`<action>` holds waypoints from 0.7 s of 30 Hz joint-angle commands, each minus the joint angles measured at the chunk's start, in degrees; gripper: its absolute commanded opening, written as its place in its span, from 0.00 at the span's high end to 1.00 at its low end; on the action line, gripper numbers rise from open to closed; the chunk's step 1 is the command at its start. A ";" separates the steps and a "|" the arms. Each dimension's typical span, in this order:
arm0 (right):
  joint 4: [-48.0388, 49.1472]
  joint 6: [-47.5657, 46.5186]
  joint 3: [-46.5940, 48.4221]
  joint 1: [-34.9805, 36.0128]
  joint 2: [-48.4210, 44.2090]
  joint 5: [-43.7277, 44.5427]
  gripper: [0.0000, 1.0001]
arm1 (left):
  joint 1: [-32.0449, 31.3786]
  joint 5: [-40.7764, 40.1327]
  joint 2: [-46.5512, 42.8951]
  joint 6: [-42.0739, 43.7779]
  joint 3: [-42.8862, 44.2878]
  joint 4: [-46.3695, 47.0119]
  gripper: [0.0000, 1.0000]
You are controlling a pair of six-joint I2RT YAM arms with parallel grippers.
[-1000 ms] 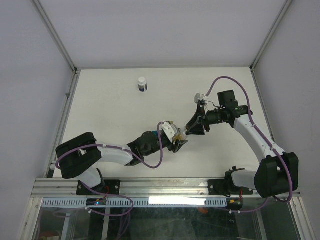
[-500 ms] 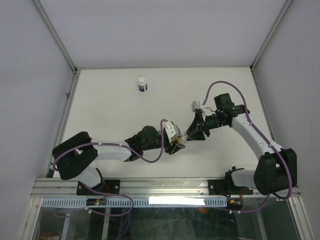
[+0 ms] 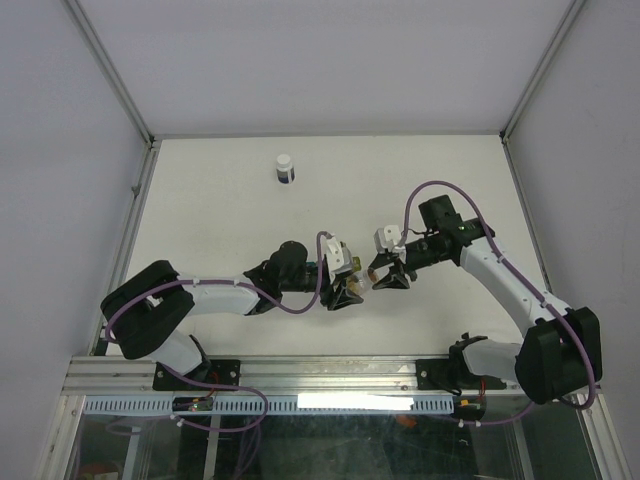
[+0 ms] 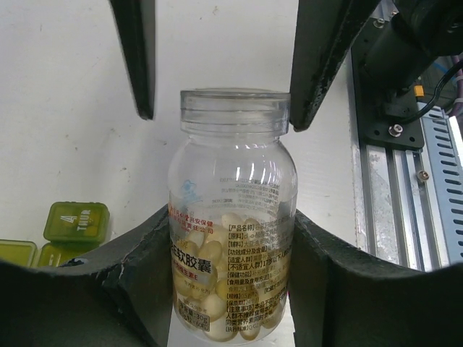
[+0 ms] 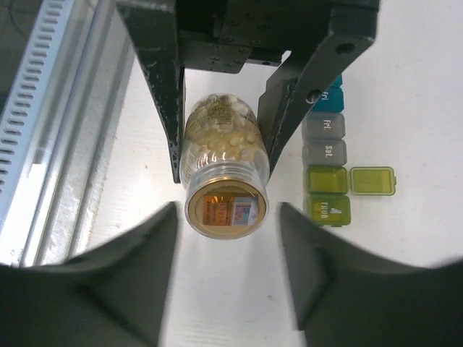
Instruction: Sort the pills into containers
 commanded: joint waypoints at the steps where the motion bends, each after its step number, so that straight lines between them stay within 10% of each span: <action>1: 3.68 8.22 1.37 -2.06 -3.43 -2.68 0.25 | 0.67 1.32 -3.02 -2.00 0.80 2.07 1.00; 5: -1.98 16.61 5.93 -5.12 -2.43 -7.64 0.01 | 0.51 -2.09 -4.34 -2.71 -0.36 2.35 1.00; 21: -0.39 37.93 7.85 -1.16 5.11 -4.19 0.08 | -2.05 -8.83 -6.56 -4.52 0.77 -1.66 1.00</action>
